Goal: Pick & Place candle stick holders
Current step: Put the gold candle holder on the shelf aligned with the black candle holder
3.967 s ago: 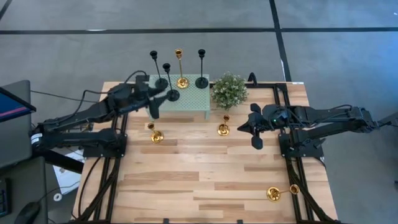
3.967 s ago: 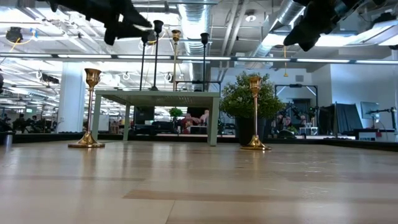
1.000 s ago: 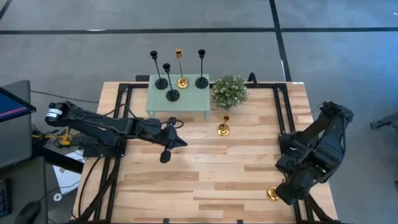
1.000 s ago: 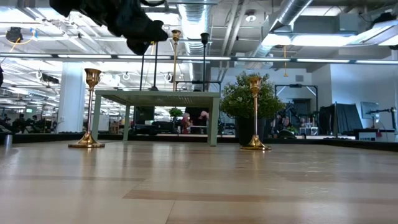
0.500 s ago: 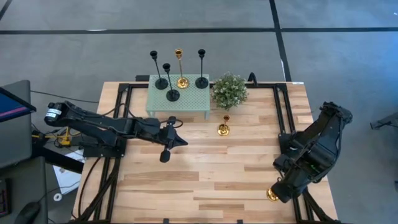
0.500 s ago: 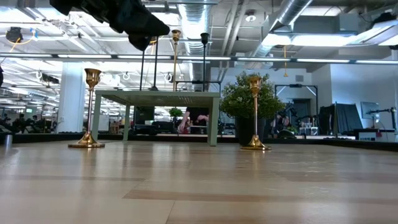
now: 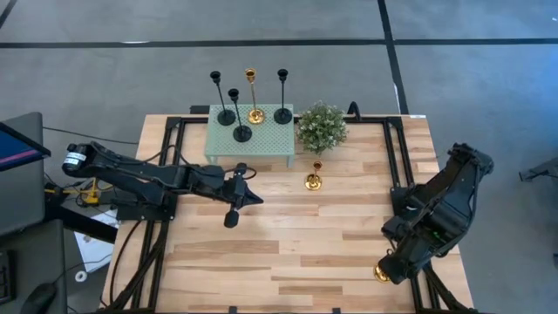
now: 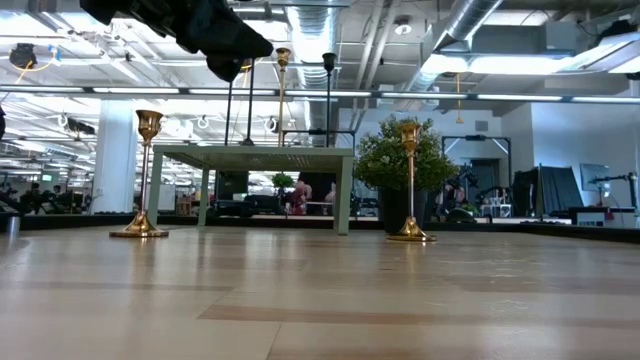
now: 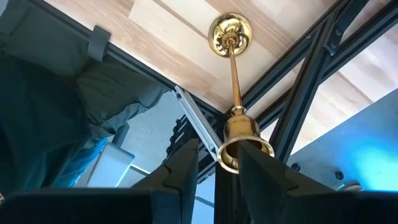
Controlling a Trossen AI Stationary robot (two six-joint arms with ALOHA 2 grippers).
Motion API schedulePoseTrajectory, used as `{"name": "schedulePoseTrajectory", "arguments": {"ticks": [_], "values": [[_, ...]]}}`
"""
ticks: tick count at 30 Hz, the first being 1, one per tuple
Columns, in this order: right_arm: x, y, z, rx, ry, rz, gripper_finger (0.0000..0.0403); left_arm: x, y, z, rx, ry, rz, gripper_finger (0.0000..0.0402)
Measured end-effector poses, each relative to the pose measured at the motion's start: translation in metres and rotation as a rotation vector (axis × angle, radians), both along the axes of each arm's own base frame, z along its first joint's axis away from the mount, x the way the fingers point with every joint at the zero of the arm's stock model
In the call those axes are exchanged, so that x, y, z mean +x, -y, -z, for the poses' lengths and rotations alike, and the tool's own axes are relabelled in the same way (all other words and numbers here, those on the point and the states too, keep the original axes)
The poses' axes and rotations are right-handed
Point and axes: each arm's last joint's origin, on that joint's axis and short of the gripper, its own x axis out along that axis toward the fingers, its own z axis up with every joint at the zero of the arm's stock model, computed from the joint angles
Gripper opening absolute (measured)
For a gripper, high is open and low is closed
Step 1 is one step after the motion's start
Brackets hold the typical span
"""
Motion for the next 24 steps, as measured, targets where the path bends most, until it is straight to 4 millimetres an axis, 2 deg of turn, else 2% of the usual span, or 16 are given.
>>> {"name": "schedulePoseTrajectory", "arguments": {"ticks": [6,17,24], "values": [[0.0032,-0.0073,0.0064,-0.023,-0.004,-0.039,0.0098,0.0,0.0,0.0,-0.001,-0.001,0.0,0.0007],[0.0035,-0.006,0.0057,-0.012,-0.016,-0.028,0.0098,0.0,0.0,0.0,-0.001,-0.001,0.0,0.0007],[0.0048,-0.0059,0.0051,0.052,-0.09,-0.013,0.0098,0.0,0.0,0.0,0.0,0.0,0.0,0.0007]]}}
